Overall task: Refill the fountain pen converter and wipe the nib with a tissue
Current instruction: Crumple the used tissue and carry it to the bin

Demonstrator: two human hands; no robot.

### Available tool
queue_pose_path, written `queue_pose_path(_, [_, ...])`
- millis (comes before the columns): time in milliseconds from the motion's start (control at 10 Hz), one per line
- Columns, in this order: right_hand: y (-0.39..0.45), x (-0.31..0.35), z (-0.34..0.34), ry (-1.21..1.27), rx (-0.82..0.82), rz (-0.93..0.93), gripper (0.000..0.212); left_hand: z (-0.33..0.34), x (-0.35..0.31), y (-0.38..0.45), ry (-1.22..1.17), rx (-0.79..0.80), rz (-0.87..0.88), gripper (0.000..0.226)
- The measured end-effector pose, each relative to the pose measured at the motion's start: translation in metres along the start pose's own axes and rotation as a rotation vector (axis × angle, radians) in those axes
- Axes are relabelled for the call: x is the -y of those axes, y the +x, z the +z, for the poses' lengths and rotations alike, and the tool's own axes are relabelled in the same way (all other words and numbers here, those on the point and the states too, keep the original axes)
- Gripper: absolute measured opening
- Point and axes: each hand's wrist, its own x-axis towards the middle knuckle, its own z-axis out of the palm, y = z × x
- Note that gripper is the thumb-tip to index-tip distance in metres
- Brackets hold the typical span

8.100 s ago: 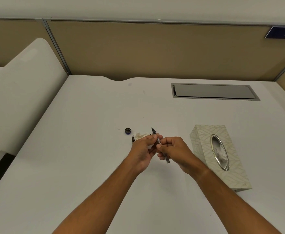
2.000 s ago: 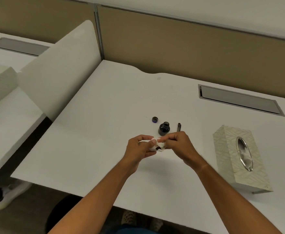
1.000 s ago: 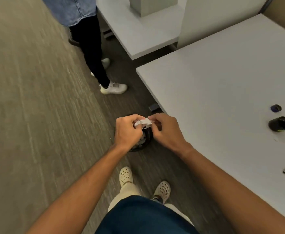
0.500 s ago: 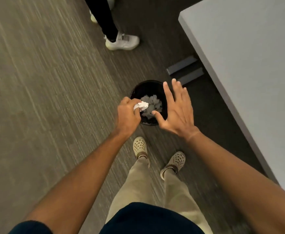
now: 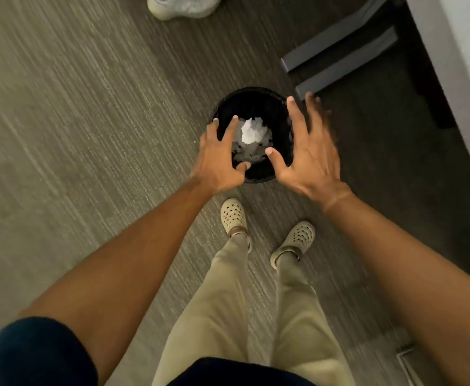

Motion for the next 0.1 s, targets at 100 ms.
queue_pose_path(100, [0.0005, 0.0023, -0.0013, 0.004, 0.005, -0.001, 0.091, -0.0015, 0.0038, -0.0081, 0.078, -0.019, 0.046, 0.106])
